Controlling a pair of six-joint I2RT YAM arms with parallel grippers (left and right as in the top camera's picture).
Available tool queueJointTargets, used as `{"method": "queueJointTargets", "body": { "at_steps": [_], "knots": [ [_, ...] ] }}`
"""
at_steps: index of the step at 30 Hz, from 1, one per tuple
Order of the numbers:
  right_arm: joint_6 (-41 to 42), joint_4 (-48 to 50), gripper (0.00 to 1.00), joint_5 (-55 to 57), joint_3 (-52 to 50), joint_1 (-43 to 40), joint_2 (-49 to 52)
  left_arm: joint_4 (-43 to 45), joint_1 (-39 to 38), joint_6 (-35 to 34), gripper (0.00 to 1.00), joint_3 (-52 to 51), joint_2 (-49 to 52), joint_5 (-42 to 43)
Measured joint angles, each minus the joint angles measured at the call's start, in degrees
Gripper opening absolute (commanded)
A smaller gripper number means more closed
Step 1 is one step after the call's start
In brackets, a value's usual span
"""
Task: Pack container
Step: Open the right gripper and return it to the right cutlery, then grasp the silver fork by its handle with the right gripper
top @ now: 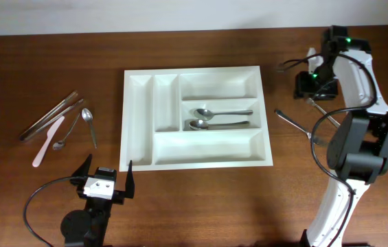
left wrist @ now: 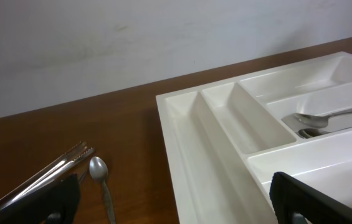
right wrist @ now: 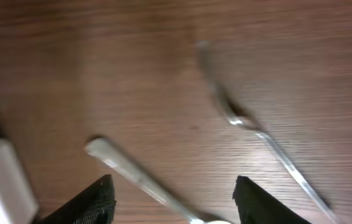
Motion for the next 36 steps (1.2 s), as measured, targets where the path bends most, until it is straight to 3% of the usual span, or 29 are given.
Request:
{"method": "queueJointTargets", "body": {
  "at_steps": [13, 15, 20, 23, 36],
  "knots": [
    [-5.99, 5.16, 0.57, 5.77, 0.07, -1.03, 0.31, 0.00, 0.00, 0.00, 0.99, 0.00, 0.00, 0.00],
    [-6.67, 5.14, 0.53, 5.79, 0.24, -1.31, 1.01, 0.00, 0.00, 0.00, 0.99, 0.00, 0.00, 0.00],
    [-7.43, 3.93, 0.29, 5.99, 0.33, -3.02, 4.55, 0.00, 0.00, 0.00, 0.99, 0.00, 0.00, 0.00],
    [-7.39, 3.65, 0.23, 5.92, 0.31, -4.00, 6.23, 0.00, 0.00, 0.00, 0.99, 0.00, 0.00, 0.00],
    [-7.63, 3.89, 0.24, 5.20, 0.33, -4.98, 6.49, 0.00, 0.00, 0.00, 0.99, 0.00, 0.00, 0.00]
  ]
}}
